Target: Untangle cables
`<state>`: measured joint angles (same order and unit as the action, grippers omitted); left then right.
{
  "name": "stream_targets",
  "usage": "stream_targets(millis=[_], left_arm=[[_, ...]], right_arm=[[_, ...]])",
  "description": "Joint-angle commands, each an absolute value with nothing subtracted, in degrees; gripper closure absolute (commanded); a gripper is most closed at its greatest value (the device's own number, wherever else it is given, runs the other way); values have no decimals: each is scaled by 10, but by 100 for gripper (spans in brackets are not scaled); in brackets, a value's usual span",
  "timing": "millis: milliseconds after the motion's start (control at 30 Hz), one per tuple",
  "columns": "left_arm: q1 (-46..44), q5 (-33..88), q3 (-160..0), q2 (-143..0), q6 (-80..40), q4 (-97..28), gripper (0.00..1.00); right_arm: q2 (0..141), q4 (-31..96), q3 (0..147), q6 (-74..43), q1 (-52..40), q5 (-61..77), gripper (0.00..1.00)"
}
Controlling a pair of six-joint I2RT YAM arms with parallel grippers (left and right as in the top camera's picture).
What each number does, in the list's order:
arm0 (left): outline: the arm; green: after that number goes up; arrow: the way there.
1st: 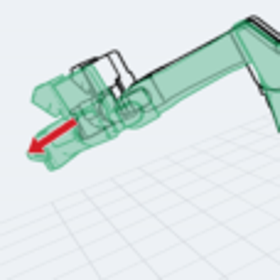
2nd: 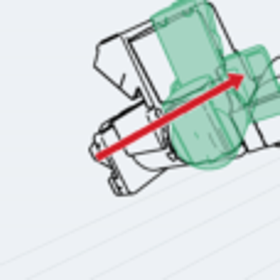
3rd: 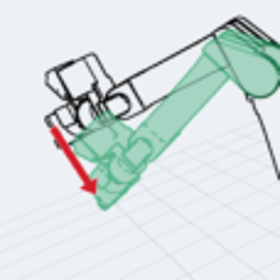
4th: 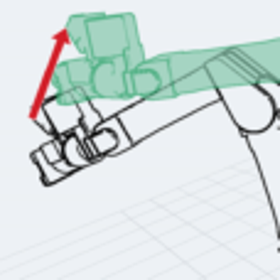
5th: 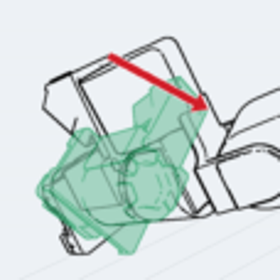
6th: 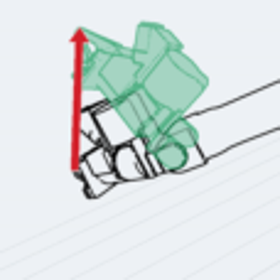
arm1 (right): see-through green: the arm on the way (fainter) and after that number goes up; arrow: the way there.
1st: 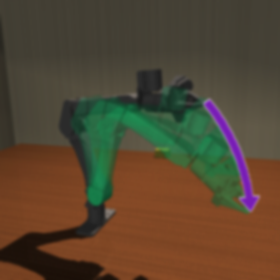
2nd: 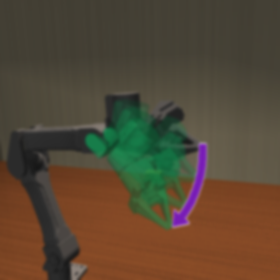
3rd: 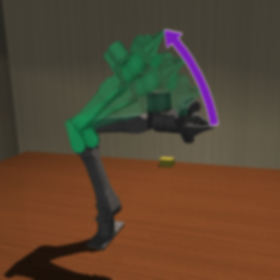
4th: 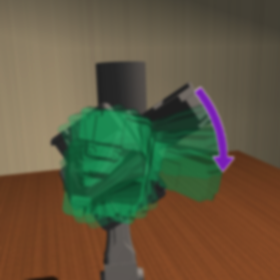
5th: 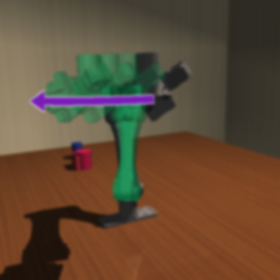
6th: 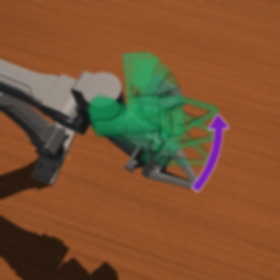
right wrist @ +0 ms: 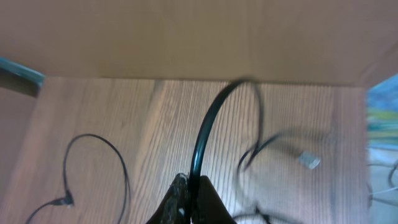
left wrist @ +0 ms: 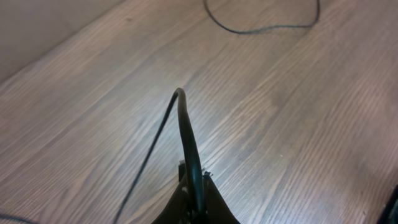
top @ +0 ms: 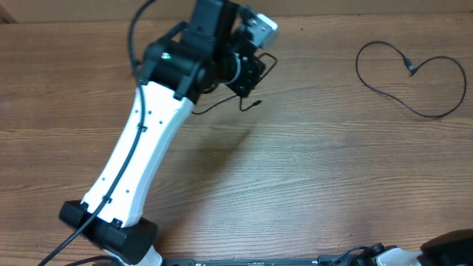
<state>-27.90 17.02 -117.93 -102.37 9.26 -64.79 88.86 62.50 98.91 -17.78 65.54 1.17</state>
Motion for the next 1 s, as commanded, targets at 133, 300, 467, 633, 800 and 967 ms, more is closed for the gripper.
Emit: stream_targets(millis=[133,300,467,633,800,967], left_arm=[[-327,180,-1191,-1042,105,-621,96],[-330,180,-1191,-1042,105,-616,96],[-330,180,-1191,-1042,105,-615,96],[-330,180,-1191,-1042,105,-614,96],[-330,180,-1191,-1042,102,-615,96],[-330,180,-1191,-1042,102,-617,96]], right_arm=[[955,529,854,-202,648,31,96],[1012,512,844,-206,635,77,96],[1060,492,844,-161,584,107,96],[1078,475,844,-127,504,106,96],[1078,458,844,-115,429,36,96],[1078,460,844,-121,415,-55,96]])
